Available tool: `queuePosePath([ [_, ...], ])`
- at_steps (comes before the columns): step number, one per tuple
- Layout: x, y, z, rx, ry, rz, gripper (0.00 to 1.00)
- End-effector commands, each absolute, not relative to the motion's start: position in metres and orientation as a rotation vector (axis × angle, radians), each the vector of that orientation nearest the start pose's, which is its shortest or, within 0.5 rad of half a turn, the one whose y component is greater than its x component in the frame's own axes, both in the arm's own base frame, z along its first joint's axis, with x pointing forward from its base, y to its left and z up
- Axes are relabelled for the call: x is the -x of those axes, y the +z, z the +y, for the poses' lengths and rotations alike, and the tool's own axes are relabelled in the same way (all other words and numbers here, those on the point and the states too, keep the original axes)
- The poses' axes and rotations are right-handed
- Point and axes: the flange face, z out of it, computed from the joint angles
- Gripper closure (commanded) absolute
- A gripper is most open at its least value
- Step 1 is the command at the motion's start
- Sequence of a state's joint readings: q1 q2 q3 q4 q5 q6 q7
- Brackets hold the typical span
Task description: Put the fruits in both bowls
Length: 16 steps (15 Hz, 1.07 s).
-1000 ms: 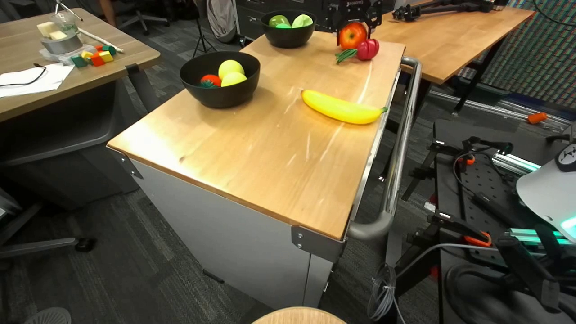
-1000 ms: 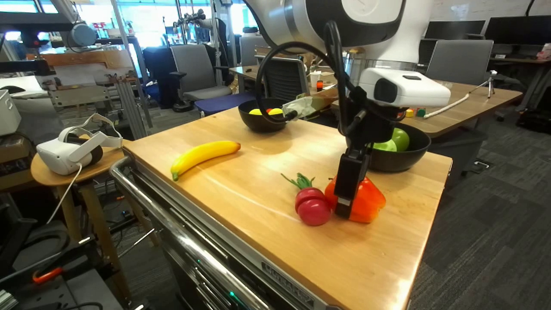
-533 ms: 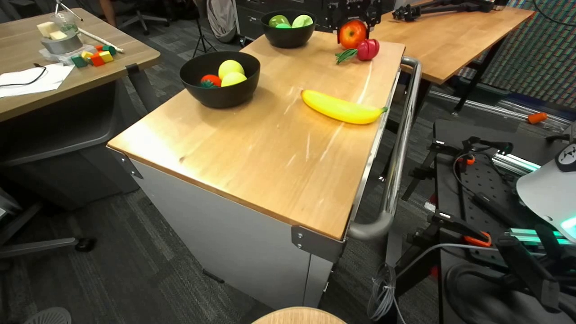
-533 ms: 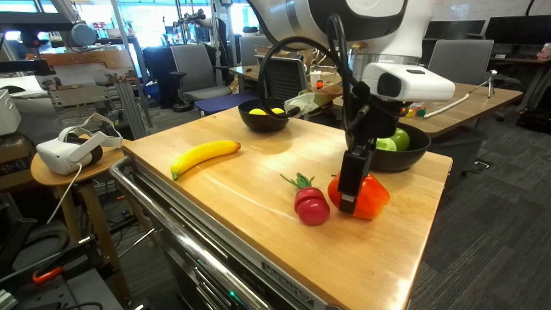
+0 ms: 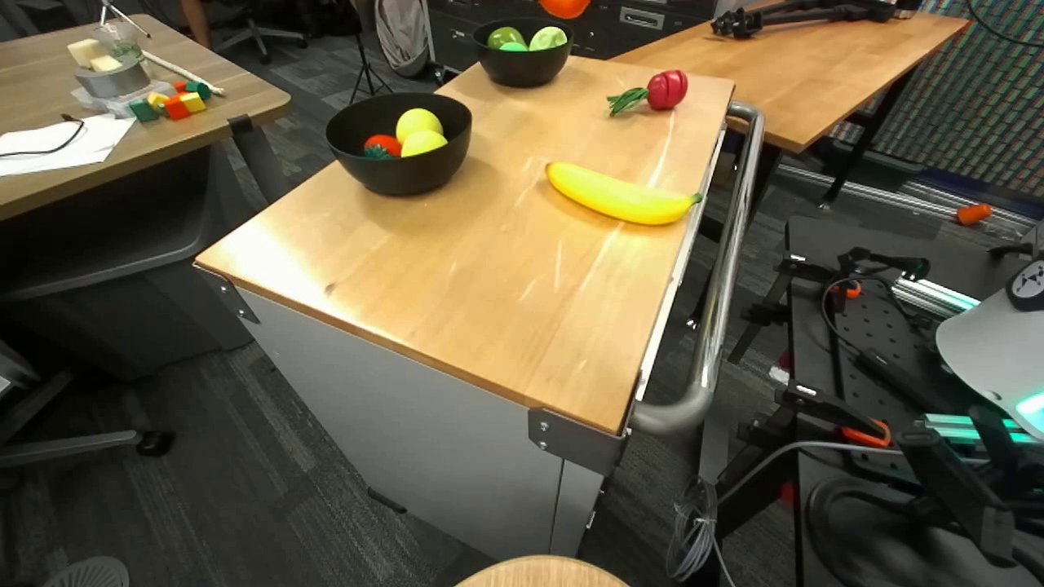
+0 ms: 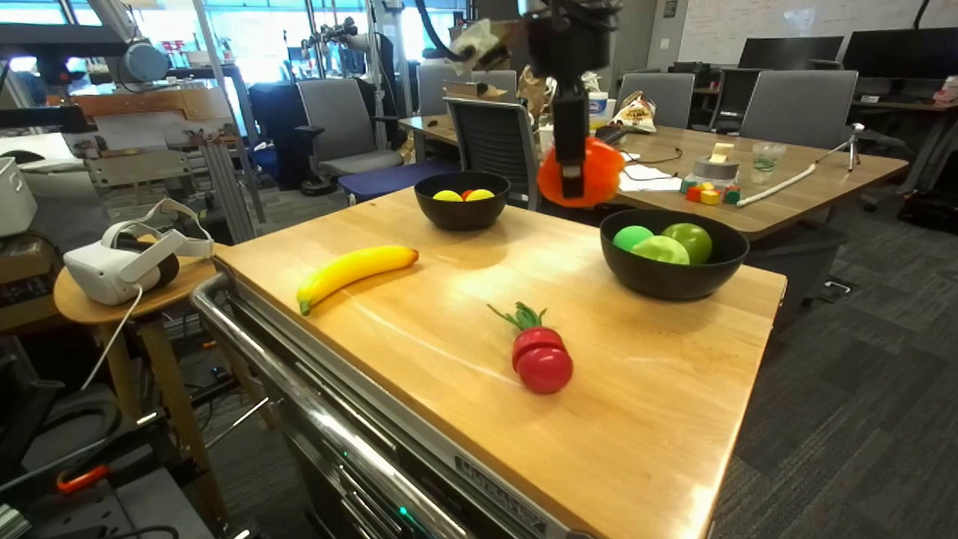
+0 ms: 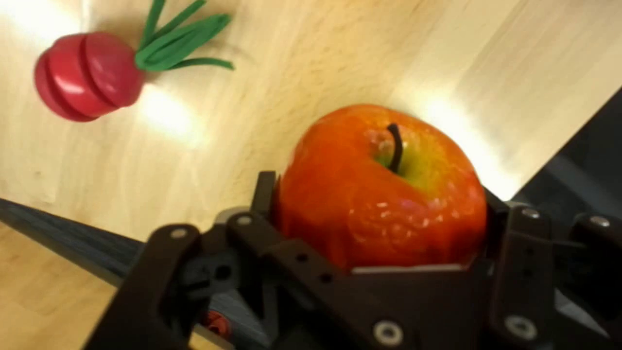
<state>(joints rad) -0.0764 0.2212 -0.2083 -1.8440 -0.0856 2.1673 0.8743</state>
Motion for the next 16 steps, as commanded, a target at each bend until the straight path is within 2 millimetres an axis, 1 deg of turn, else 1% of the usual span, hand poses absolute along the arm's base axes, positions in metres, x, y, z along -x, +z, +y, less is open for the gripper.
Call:
queuePosePath([
  [1,-0.62,0.44,-0.087,2.869,-0.284,1.402,0.42],
  [3,-0.63,0.433,-0.046,2.918,-0.264,1.236,0.42],
  [4,-0.634,0.427,-0.029,2.946,-0.246,1.157,0.42],
  [6,-0.641,0.417,-0.009,2.994,-0.206,1.027,0.42],
  [8,-0.648,0.409,0.0,3.036,-0.182,0.92,0.42],
  [10,-0.657,0.402,0.005,3.057,-0.171,0.841,0.42],
  [14,-0.677,0.398,0.022,3.07,-0.191,0.66,0.42],
  [16,-0.688,0.396,0.031,3.072,-0.198,0.602,0.42],
])
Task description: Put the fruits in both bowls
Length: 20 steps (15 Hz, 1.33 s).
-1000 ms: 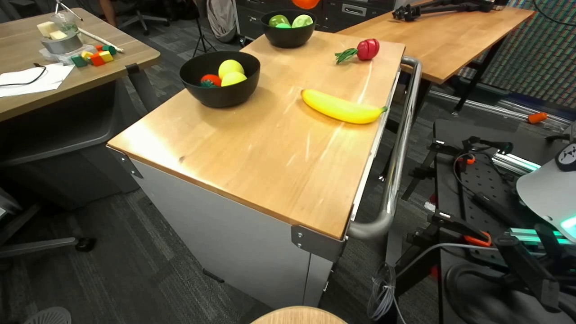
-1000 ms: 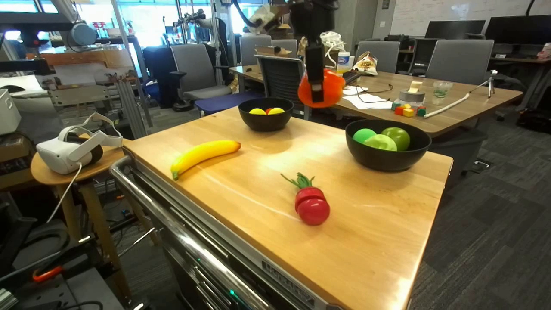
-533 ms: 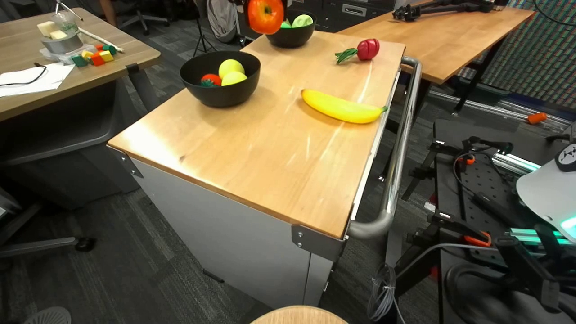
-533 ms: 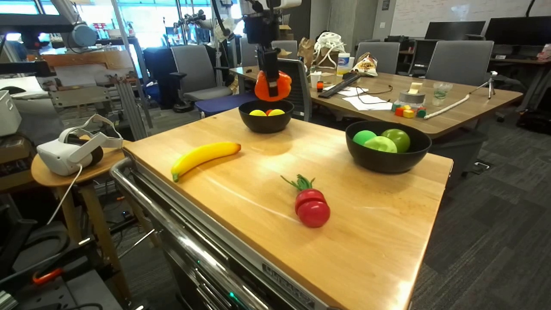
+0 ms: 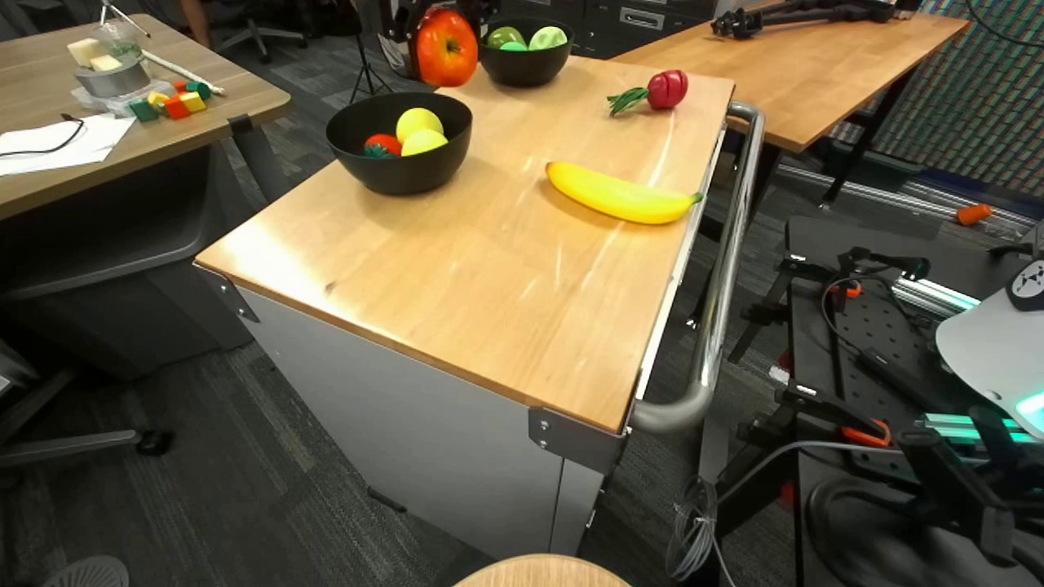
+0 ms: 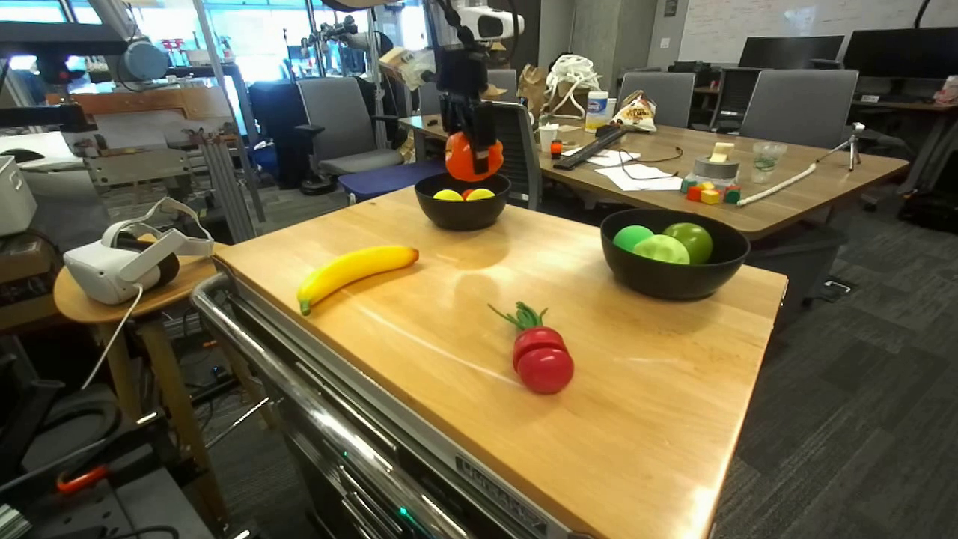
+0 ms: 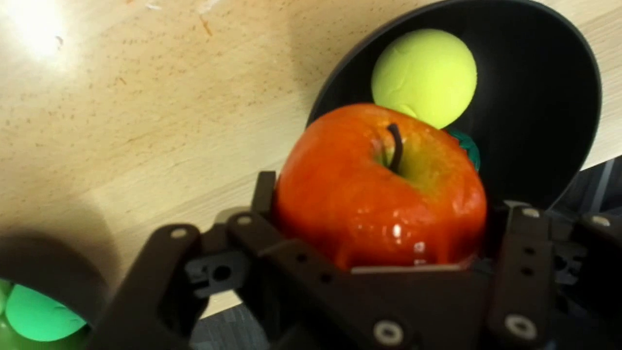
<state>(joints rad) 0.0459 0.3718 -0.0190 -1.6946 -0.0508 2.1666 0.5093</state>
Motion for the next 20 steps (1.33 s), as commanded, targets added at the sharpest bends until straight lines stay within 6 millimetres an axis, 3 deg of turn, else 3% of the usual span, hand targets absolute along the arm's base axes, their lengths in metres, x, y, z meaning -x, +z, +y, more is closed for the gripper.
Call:
queuePosePath([
  [1,-0.694,0.394,0.036,3.069,-0.204,0.583,0.42],
  [9,-0.726,0.366,0.053,3.02,-0.174,0.574,0.42],
  [10,-0.726,0.368,0.054,3.013,-0.151,0.602,0.04],
  [12,-0.72,0.379,0.053,3.038,-0.093,0.648,0.0],
  [15,-0.703,0.417,0.04,3.119,-0.058,0.661,0.0],
  [17,-0.69,0.459,0.018,3.142,-0.039,0.705,0.0],
  [19,-0.668,0.493,-0.012,3.148,0.098,0.771,0.0],
  [20,-0.687,0.457,0.008,3.149,0.038,0.716,0.0],
])
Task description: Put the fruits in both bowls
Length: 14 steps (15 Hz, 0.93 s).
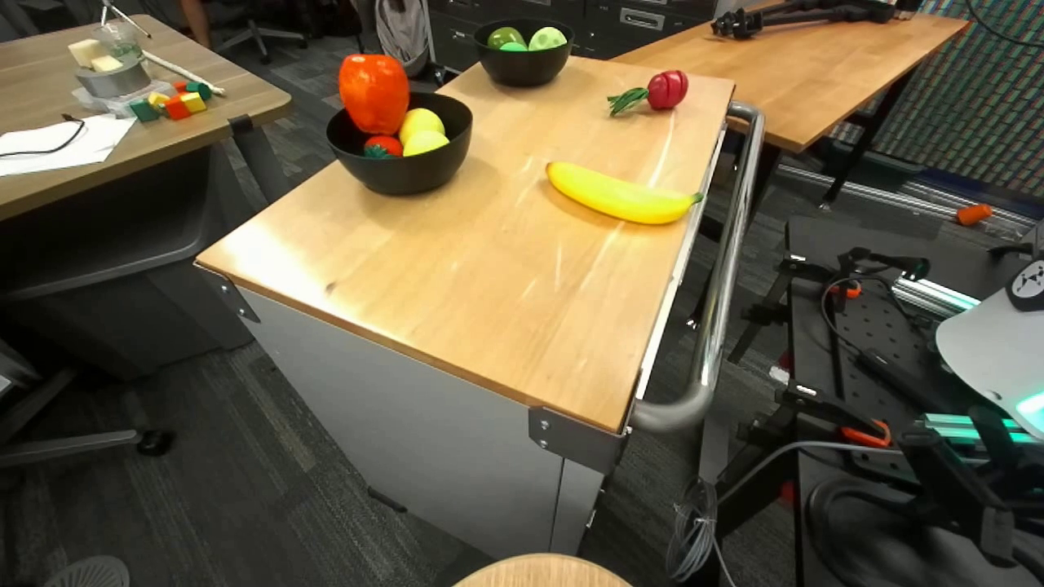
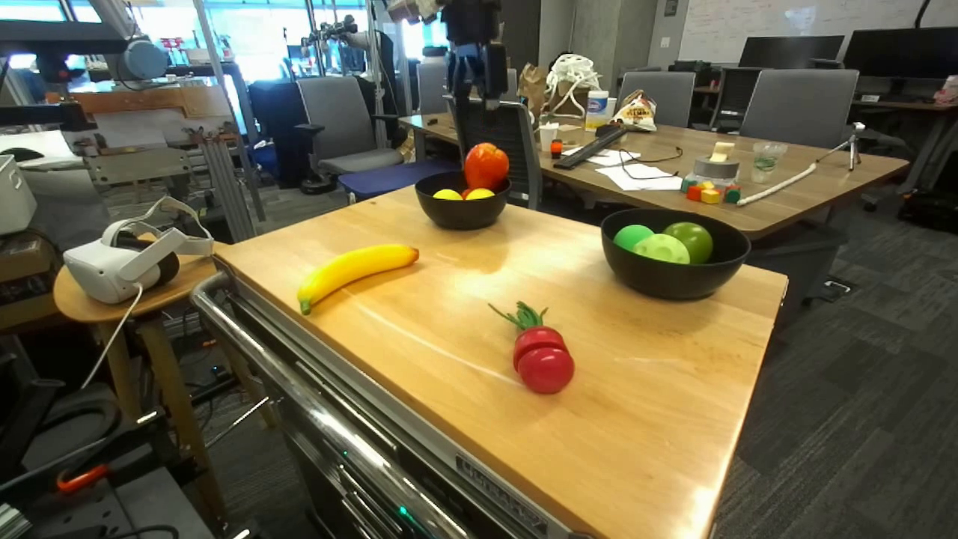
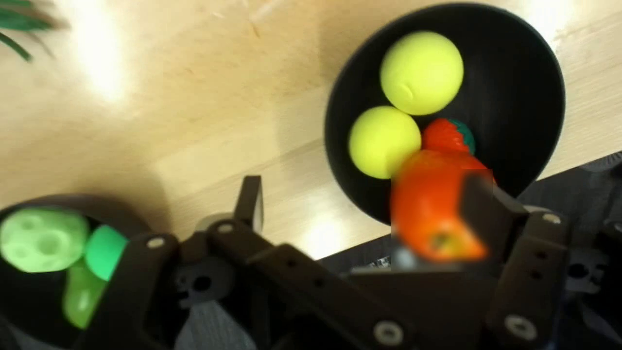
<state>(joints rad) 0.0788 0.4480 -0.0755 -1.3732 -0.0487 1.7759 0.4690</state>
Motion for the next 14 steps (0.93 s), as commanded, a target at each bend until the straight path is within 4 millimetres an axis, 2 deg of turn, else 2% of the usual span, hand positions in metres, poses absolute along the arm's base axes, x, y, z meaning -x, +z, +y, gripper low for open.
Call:
queuePosePath([
  [1,-0.678,0.475,-0.004,3.148,0.071,0.747,0.0],
  [3,-0.668,0.495,-0.017,3.14,0.081,0.779,0.0],
  [9,-0.669,0.485,-0.014,3.145,0.109,0.771,0.0],
  [10,-0.673,0.488,0.002,3.16,0.105,0.536,0.0],
  [11,-0.673,0.491,0.015,3.193,0.082,0.471,0.0],
  [12,-0.664,0.501,0.033,3.227,0.062,0.392,0.0],
  [14,-0.634,0.516,0.051,3.284,0.041,0.243,0.0],
])
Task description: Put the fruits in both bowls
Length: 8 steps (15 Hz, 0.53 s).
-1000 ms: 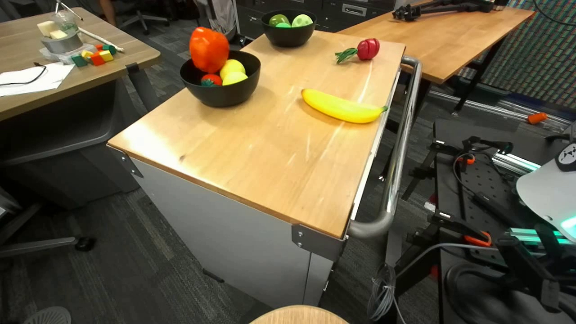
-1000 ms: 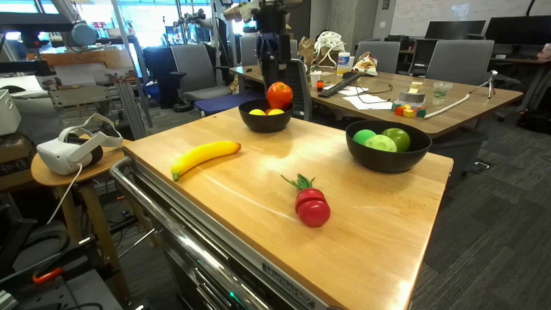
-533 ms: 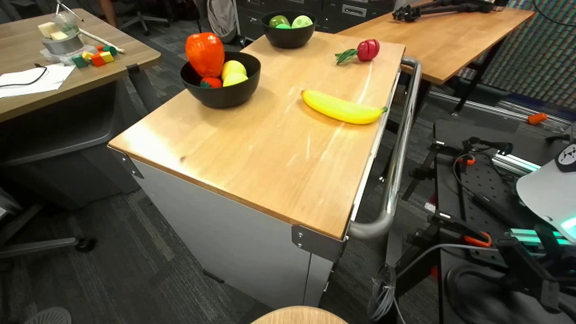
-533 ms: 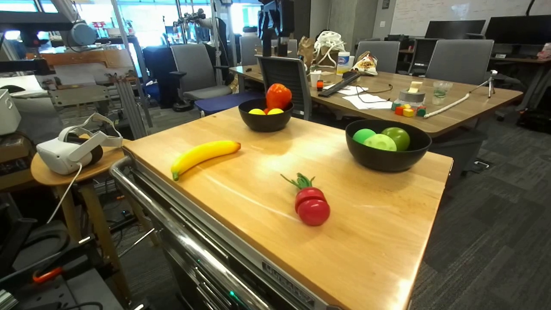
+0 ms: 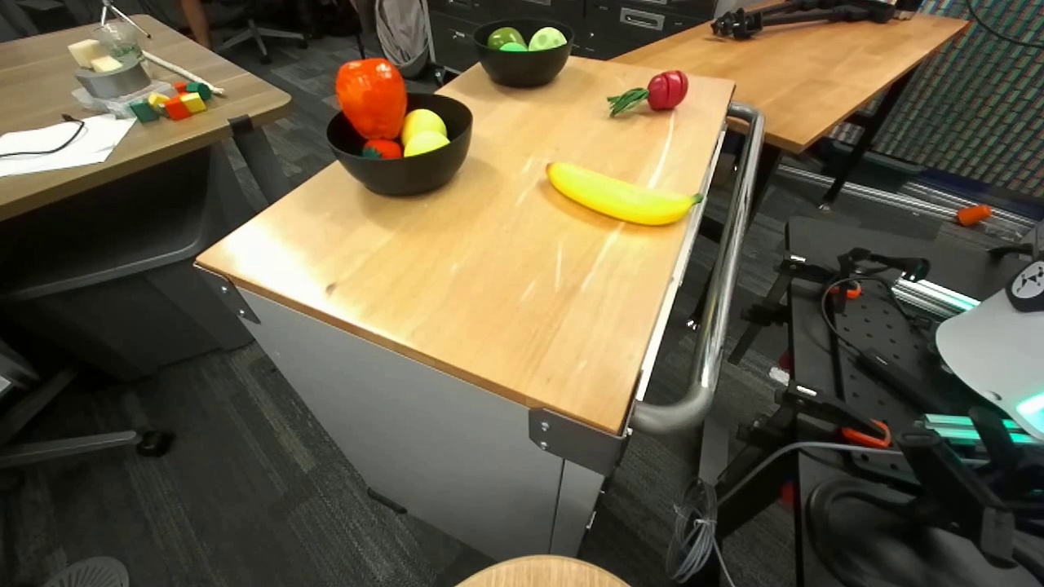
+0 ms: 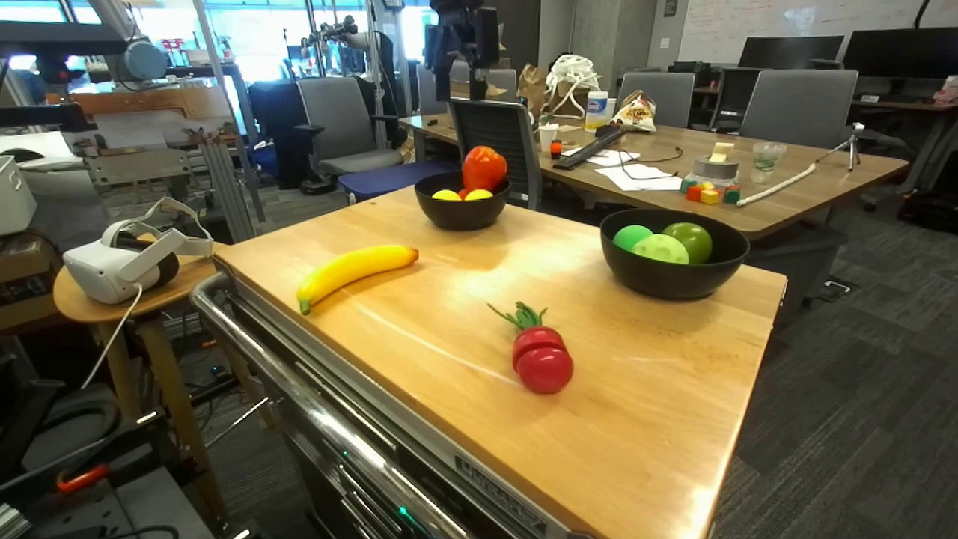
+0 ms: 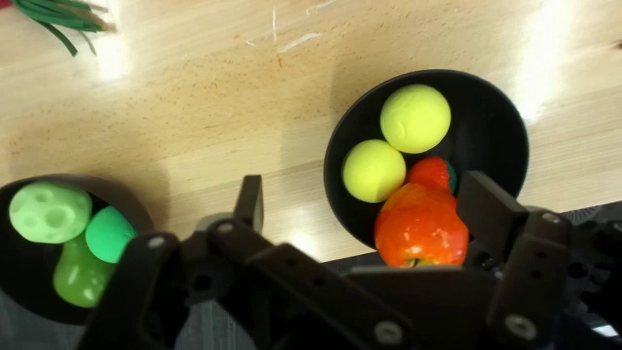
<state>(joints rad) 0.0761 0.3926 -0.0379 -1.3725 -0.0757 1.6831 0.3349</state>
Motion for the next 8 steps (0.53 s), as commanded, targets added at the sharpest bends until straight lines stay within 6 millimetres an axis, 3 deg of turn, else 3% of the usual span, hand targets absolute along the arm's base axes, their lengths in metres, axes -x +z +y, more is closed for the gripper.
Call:
queuePosePath([
  [1,-0.621,0.519,0.056,3.312,0.033,0.166,0.0],
  [4,-0.588,0.537,0.061,3.381,-0.06,-0.051,0.0],
  [5,-0.62,0.523,0.067,3.352,0.033,0.085,0.0],
  [8,-0.595,0.537,0.063,3.368,-0.012,0.005,0.0],
])
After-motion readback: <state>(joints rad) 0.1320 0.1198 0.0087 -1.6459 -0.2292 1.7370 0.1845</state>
